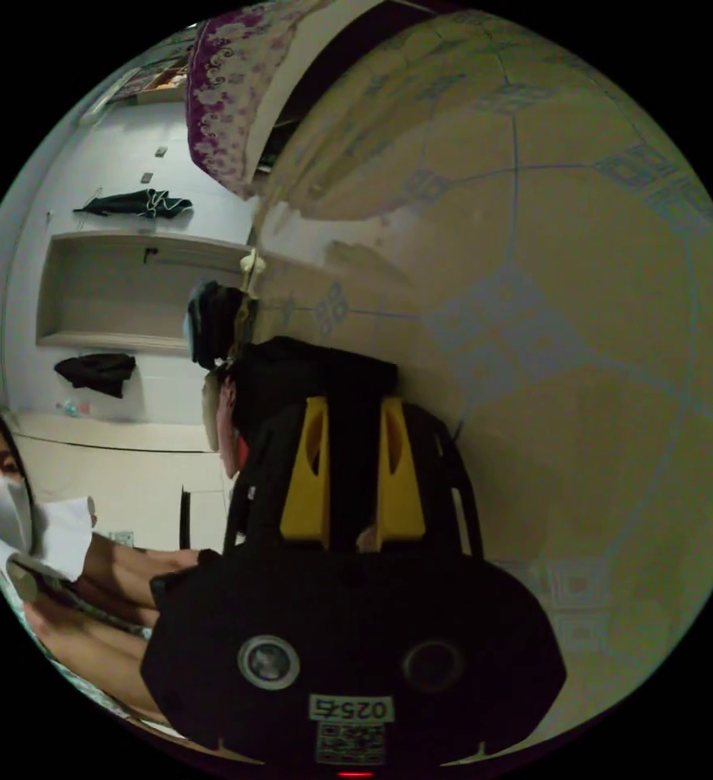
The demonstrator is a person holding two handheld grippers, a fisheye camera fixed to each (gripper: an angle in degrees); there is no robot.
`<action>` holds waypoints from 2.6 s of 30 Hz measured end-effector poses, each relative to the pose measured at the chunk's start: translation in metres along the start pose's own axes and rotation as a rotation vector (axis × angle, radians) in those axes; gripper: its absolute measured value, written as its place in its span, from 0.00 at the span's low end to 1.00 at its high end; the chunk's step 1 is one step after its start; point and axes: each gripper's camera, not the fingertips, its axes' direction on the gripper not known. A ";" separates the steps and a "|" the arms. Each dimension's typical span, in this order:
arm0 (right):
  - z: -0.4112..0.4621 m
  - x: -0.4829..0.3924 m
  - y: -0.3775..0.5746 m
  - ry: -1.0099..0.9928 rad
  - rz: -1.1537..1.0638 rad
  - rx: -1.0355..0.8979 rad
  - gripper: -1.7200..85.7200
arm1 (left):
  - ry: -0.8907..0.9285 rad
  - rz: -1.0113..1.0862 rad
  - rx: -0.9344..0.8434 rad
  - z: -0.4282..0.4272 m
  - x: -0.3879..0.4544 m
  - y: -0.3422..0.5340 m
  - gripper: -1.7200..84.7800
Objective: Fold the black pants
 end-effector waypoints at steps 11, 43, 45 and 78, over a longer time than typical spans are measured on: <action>-0.127 0.029 0.092 -0.257 0.283 0.194 0.10 | 0.685 -0.093 0.143 -0.025 -0.054 -0.034 0.02; 0.166 -0.201 -0.009 0.482 -0.557 -0.142 0.01 | -0.072 -0.558 0.034 -0.100 -0.344 -0.029 0.02; 0.156 -0.203 -0.018 0.377 -0.554 -0.212 0.01 | -0.042 -0.577 -0.024 -0.116 -0.353 -0.033 0.02; 0.070 -0.120 -0.087 -0.255 0.116 -0.685 0.14 | 1.360 -1.160 0.258 -0.239 -0.347 0.161 0.07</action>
